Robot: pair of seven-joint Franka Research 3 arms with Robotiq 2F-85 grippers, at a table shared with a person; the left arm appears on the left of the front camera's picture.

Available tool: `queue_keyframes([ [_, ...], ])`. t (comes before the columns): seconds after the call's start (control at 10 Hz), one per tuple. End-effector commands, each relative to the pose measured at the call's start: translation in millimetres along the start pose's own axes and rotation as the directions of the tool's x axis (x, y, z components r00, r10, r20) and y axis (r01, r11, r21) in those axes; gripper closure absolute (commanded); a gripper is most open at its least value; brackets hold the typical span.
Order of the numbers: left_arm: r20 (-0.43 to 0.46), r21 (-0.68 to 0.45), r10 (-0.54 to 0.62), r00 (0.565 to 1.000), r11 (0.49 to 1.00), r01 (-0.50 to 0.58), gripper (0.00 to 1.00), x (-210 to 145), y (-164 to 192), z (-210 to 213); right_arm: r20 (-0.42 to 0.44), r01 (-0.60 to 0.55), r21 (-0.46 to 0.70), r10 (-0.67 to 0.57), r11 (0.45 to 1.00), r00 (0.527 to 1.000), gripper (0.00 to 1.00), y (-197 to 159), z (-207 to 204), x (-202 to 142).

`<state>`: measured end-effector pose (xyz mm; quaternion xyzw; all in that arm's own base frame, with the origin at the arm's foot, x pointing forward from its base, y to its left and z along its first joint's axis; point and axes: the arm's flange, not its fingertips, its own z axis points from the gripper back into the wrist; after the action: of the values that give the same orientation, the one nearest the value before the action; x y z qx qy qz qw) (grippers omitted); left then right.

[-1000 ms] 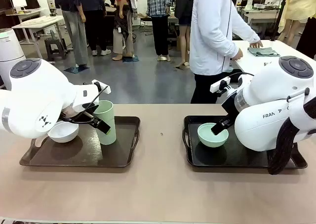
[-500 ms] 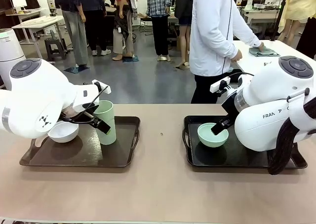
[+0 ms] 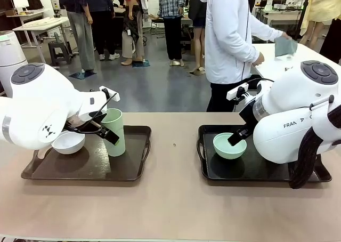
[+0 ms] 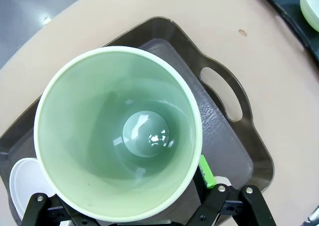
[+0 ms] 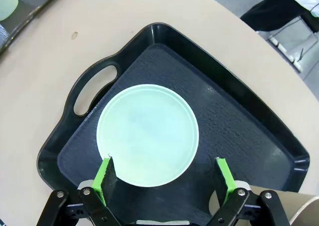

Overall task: Set up a tray with a mat and arrange the tableware.
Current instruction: Pick up the Picnic Bowl and Reusable plastic cup from the Handle tray in front of the human's position and hold them in the air.

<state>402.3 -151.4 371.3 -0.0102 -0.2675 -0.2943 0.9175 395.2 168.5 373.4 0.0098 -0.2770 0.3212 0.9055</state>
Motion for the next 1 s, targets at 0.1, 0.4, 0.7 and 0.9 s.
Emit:
queue_keyframes([
  [0.1,0.000,0.000,0.000,1.000,1.000,0.000,0.00,0,0,0,-0.075,0.018,0.029,-0.016,0.999,0.997,0.00,26,19,-8],
  [0.4,-0.164,-0.020,0.059,0.985,0.998,-0.063,0.00,-91,23,126,-0.234,0.133,-0.057,-0.143,0.989,0.962,0.00,86,122,-73],
  [0.7,-0.379,-0.290,0.113,0.918,0.928,-0.234,0.00,-153,-11,153,-0.564,0.277,-0.259,-0.377,0.925,0.735,0.00,80,154,-205],
  [0.9,-0.192,-0.216,0.059,0.980,0.971,-0.101,0.00,-35,37,119,-0.449,0.229,-0.249,-0.321,0.941,0.833,0.00,67,125,-46],
])
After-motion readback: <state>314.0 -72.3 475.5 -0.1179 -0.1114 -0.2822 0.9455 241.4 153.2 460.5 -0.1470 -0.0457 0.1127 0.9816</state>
